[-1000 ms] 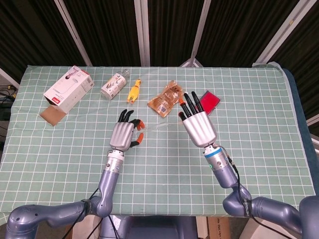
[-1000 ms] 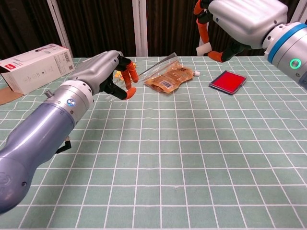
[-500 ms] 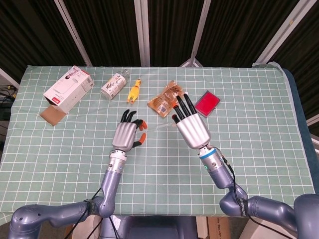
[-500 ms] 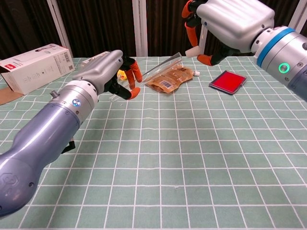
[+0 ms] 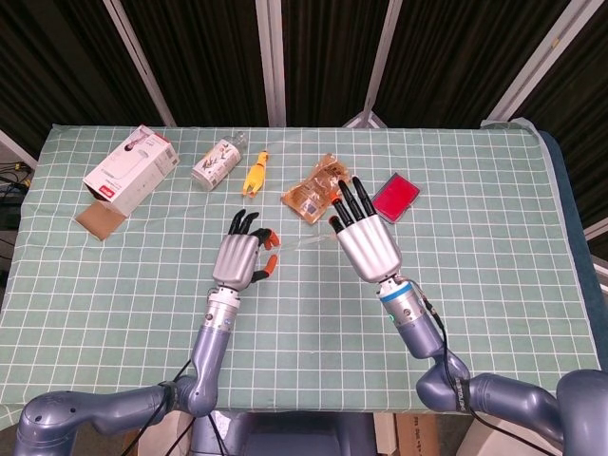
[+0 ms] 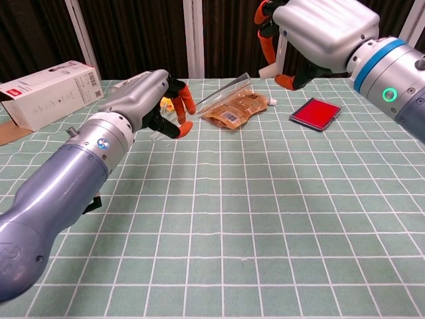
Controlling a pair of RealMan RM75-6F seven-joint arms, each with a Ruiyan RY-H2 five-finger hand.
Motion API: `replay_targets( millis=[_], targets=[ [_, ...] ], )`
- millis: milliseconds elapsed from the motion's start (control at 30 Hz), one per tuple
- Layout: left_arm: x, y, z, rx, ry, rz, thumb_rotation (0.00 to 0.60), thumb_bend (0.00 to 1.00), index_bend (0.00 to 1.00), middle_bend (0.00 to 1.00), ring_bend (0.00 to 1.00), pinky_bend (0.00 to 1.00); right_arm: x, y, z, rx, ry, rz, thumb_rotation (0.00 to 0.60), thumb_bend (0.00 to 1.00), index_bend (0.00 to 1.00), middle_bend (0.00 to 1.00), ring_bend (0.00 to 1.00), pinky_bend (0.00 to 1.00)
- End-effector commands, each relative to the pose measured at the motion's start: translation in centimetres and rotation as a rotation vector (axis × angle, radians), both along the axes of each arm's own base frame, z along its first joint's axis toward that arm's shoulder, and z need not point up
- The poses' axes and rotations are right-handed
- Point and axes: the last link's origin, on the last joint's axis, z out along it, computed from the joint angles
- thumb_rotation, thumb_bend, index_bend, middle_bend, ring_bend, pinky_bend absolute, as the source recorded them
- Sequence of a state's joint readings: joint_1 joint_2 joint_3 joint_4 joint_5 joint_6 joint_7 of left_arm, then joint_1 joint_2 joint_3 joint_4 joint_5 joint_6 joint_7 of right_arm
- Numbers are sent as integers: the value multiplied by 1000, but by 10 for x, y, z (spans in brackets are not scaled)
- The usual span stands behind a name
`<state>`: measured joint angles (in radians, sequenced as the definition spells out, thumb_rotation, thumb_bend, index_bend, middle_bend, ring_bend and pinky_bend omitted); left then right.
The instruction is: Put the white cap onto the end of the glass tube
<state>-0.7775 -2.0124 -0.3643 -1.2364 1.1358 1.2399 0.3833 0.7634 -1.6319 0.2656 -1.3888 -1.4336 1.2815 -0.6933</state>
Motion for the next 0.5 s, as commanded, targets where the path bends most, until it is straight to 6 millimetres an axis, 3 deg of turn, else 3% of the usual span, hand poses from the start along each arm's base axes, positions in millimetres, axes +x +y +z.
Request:
replay_targets(
  millis=[33,500],
  targets=[
    [1,0,0,0,-3,1,600,632,516,535,121,0,1,0,0,0,1,2,600,364,585,210,0,0],
    [5,-2,-3,-5,-13,12,600,632,516,531,122,0,1,1,-4,6,-3,-5,600,364,585,210,0,0]
  ],
)
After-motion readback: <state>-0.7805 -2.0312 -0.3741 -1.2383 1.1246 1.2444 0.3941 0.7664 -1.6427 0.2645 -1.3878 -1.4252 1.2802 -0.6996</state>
